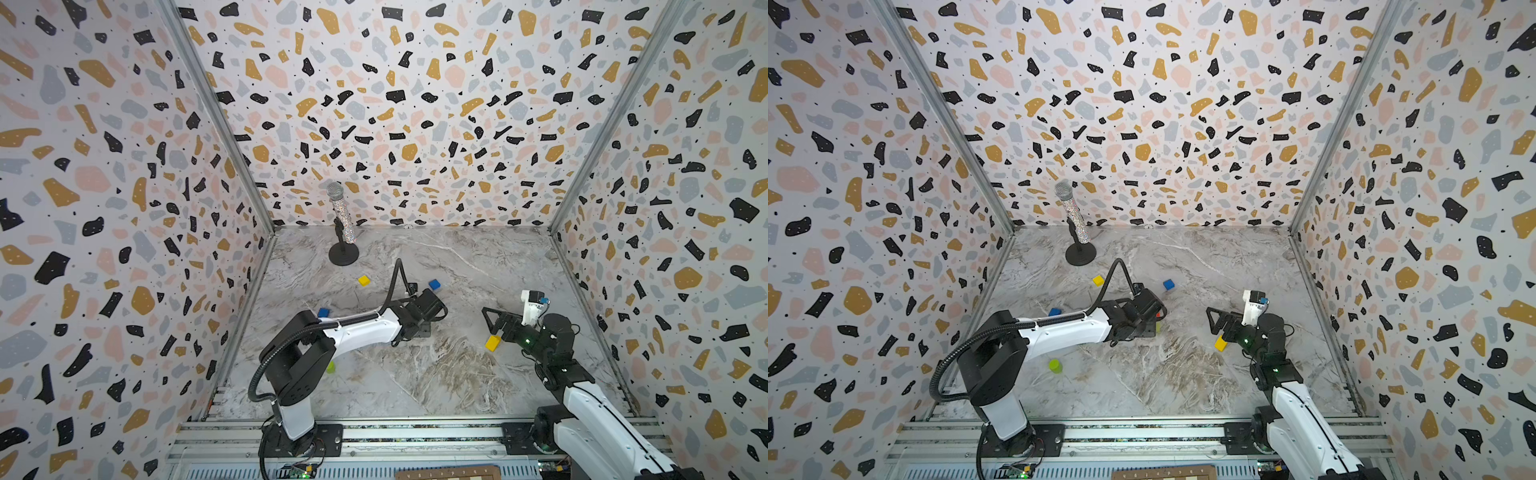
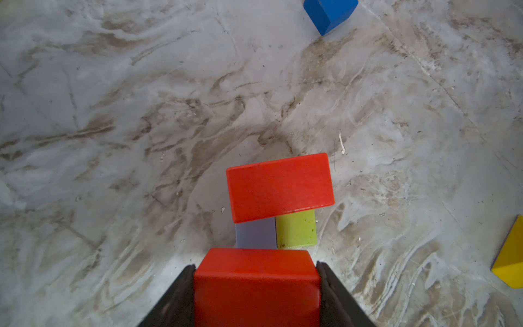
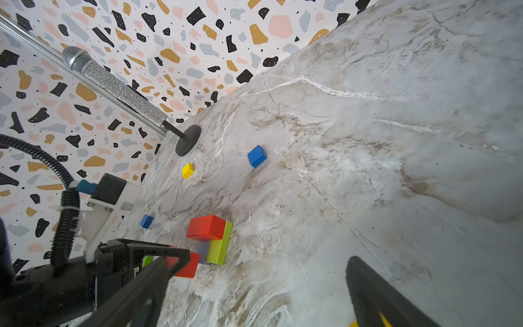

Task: Build the wood block tower
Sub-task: 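Carry the red brick above the red brick on the stack, then lower the red brick onto the first red brick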

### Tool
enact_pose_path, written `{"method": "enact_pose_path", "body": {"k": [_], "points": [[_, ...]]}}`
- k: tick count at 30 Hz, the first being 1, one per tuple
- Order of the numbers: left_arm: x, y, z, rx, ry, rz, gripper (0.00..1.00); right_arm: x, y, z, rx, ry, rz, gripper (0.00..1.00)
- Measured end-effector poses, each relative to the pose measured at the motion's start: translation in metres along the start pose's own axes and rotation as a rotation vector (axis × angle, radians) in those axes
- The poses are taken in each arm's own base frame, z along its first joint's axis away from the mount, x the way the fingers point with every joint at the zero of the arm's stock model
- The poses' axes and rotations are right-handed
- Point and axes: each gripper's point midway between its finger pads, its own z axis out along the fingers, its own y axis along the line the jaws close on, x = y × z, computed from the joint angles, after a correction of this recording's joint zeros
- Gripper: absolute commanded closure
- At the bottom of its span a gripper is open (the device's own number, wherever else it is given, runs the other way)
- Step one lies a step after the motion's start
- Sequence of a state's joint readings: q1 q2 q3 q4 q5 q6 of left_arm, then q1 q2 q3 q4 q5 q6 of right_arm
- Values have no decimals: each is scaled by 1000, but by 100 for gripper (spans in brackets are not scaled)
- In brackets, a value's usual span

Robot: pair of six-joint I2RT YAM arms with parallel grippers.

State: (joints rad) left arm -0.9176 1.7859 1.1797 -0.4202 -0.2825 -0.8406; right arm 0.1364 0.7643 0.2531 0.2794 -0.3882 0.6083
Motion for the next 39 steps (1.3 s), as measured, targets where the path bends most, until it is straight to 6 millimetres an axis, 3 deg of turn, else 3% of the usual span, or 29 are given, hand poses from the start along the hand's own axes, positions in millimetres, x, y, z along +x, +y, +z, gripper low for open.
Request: {"method": "enact_pose_path", "body": {"k": [9, 39], "points": [[-10, -9, 6, -8, -11, -10, 58, 0, 1, -4, -3, -12, 9, 1], [-12, -17, 20, -32, 9, 0, 57, 0, 2, -7, -11, -16, 15, 1]]}}
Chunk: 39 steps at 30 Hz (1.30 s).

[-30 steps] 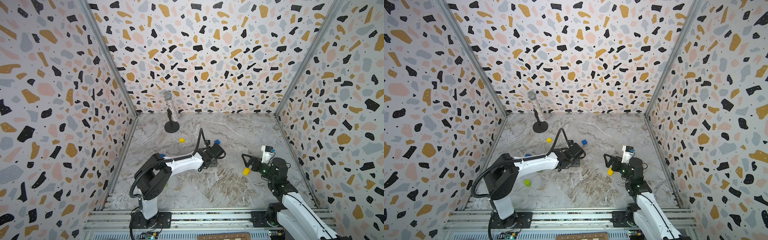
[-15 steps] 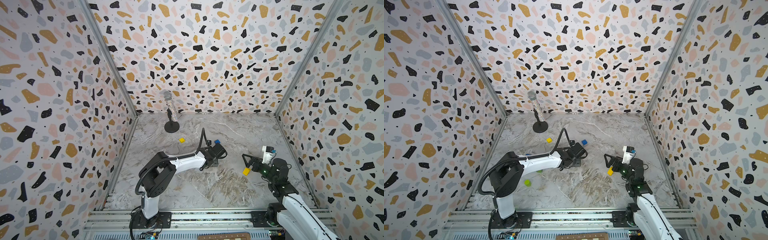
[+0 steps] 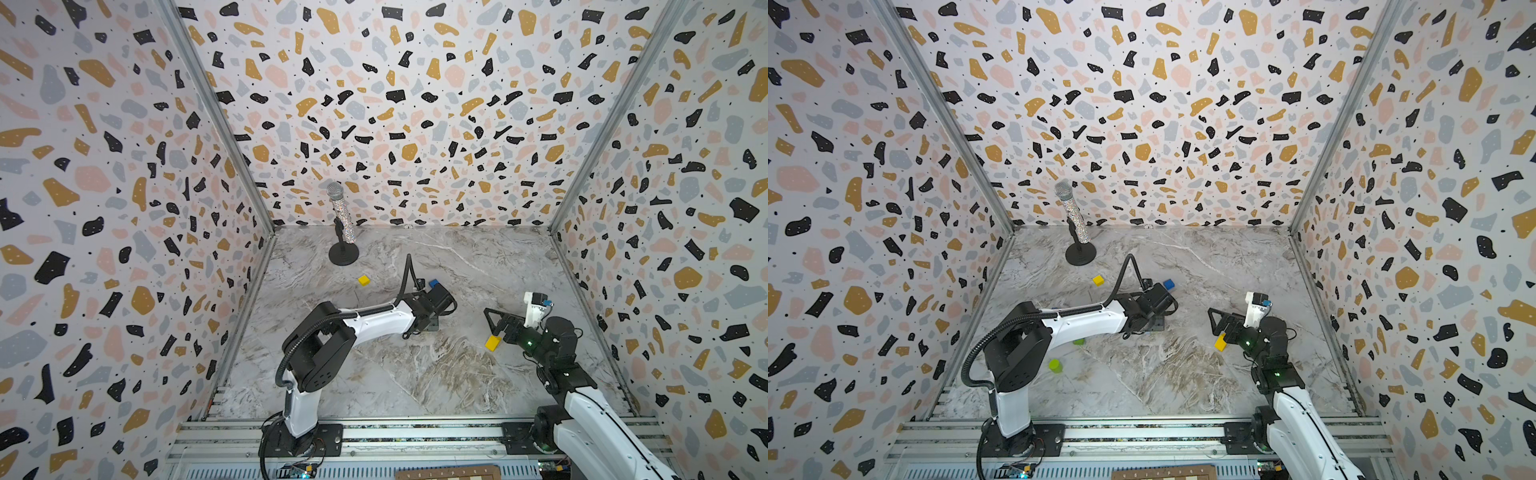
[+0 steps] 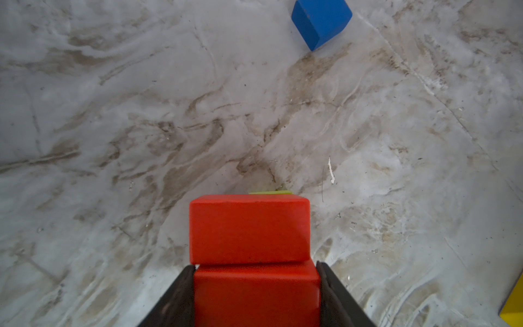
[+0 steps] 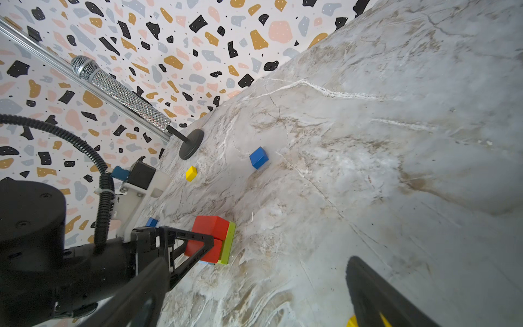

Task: Build the wood block tower
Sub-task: 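Lower the red brick onto the first red brick, then open the left gripper and raise it off the stacked red bricks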

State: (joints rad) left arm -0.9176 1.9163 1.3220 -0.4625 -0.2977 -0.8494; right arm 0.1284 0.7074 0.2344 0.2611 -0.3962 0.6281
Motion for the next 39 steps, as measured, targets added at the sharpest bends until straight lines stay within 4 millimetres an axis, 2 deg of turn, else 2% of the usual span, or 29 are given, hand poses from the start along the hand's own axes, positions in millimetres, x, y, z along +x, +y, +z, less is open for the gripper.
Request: {"method": "enact_pose_path", "body": {"k": [9, 16, 25, 26, 27, 31, 33, 34, 36, 39], "points": [[0, 1, 0, -5, 4, 3, 54, 0, 0, 0, 0, 0, 0, 1], [0, 1, 0, -7, 3, 3, 39, 0, 1, 0, -4, 1, -1, 1], [2, 0, -1, -7, 2, 7, 26, -1, 3, -2, -15, -4, -6, 1], [1, 0, -1, -7, 1, 8, 15, -1, 3, -2, -15, -4, -6, 1], [1, -1, -1, -8, 0, 8, 10, -1, 4, -2, -15, -4, -8, 1], [0, -2, -2, -7, -4, 10, 6, 0, 4, -3, -14, -3, -14, 1], [-2, -3, -4, -3, -12, 8, 5, 0, 3, -3, -10, 0, -18, 1], [-3, -3, -7, -1, -17, 7, 0, 1, 2, -4, -8, 1, -22, 1], [-8, -4, -14, 8, -31, 4, 0, 1, 1, -4, 4, 3, -30, 1], [-19, -4, -38, 42, -79, -9, 0, -4, 0, -7, 23, -3, -51, 1]]}}
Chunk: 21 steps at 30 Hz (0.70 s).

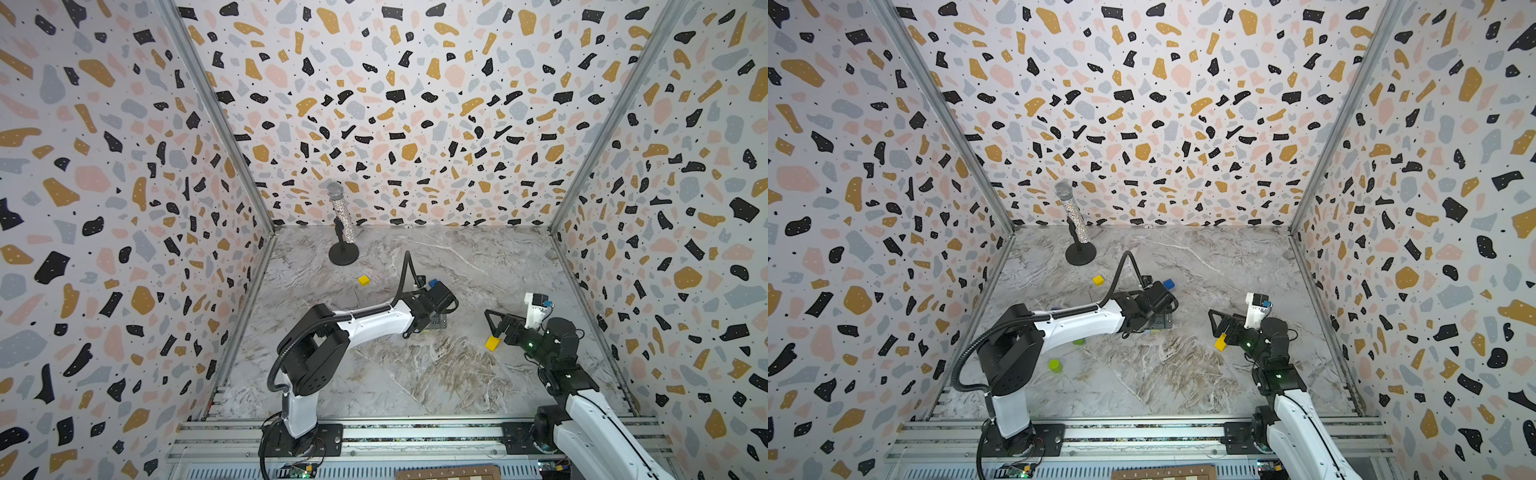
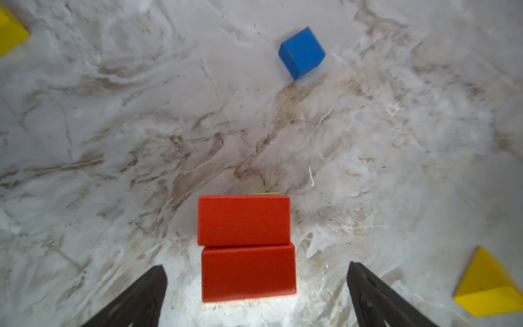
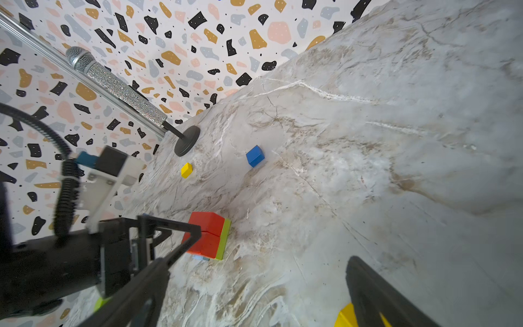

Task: Build the wood block tower
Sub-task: 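Open the left gripper and raise it off the stacked red bricks, then withdraw the left arm while moving the right gripper toward the small blue cube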

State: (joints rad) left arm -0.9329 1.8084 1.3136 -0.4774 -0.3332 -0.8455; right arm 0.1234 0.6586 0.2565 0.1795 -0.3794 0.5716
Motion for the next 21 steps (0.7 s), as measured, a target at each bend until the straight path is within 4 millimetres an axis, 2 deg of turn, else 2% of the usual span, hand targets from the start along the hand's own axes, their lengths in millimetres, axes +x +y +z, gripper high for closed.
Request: {"method": "enact_pose_path", "body": {"k": [3, 5, 10, 13, 16, 21], "points": [[-16, 4, -31, 36, -64, -20, 0, -10, 3, -1, 13, -7, -24, 0], [-26, 7, -51, 57, -110, -23, 0, -17, 7, 0, 14, -5, -34, 5], [-40, 24, -80, 45, -195, -10, 0, -24, 9, 13, 24, 41, -27, 16], [-35, 47, -84, 10, -214, -2, 0, -19, 11, 28, 33, 112, -31, 19], [-32, 75, -83, -29, -214, -7, 0, -12, 24, 48, 23, 195, -72, 22], [-39, 118, -74, -103, -209, -19, 0, -7, 49, 91, 21, 322, -182, 28]]}}
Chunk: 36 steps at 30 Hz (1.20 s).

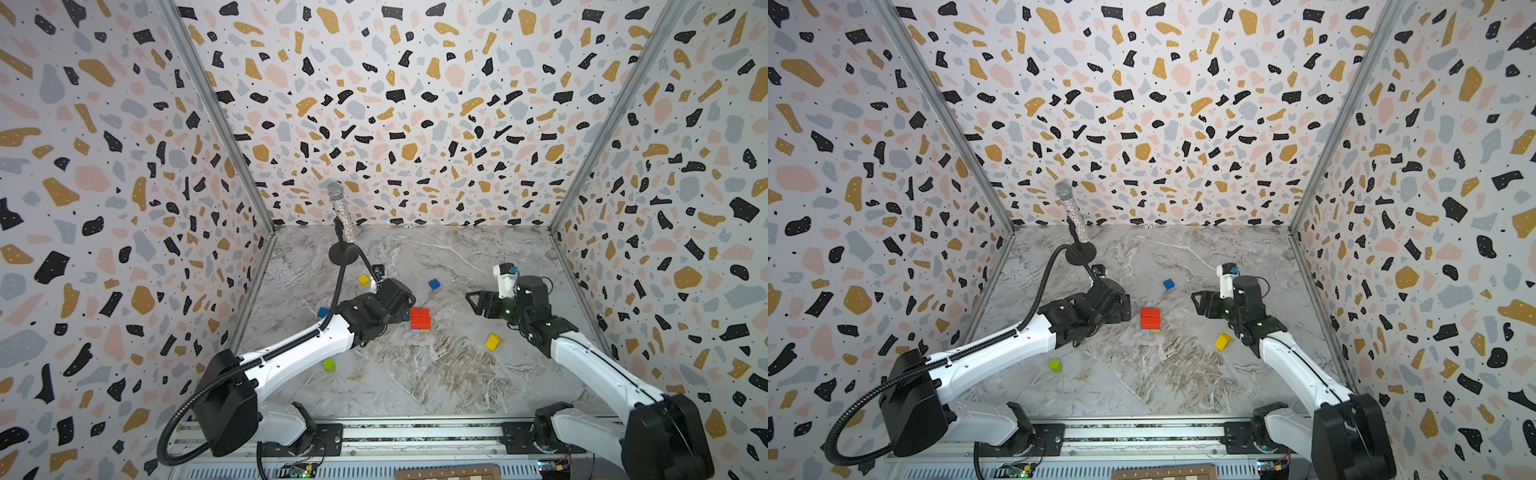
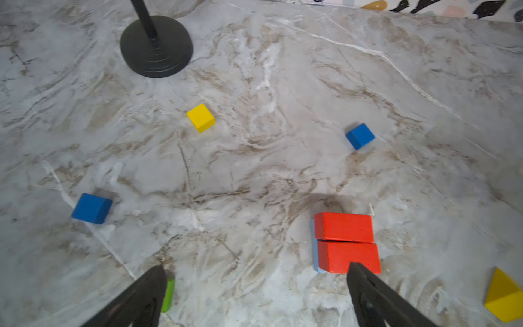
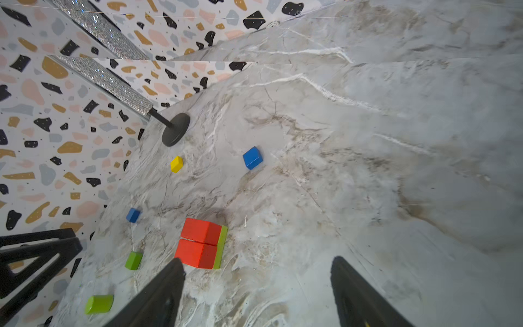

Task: Build the wood block tower
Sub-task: 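Withdraw the left arm while moving the right gripper toward the small blue cube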

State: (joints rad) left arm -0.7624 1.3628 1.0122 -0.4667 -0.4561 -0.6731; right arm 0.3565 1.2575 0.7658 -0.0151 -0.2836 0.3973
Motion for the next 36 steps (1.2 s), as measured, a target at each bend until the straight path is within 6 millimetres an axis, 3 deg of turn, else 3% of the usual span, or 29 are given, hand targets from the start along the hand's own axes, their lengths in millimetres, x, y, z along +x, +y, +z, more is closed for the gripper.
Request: {"method": "enact_pose_path", "body": {"k": [7, 11, 19, 27, 36], "points": [[4, 32, 25, -10, 21, -28, 0, -24, 20, 61, 41, 137, -141, 33], [8, 43, 38, -17, 28, -42, 0, -18, 16, 86, 67, 210, -191, 35], [20, 42, 59, 3, 1, -44, 0, -5, 5, 133, 135, 323, -294, 39], [33, 52, 68, -7, -27, -65, 0, 4, -1, 169, 152, 405, -338, 43], [29, 46, 77, 17, -50, -91, 0, 0, -10, 188, 187, 439, -345, 43]]}}
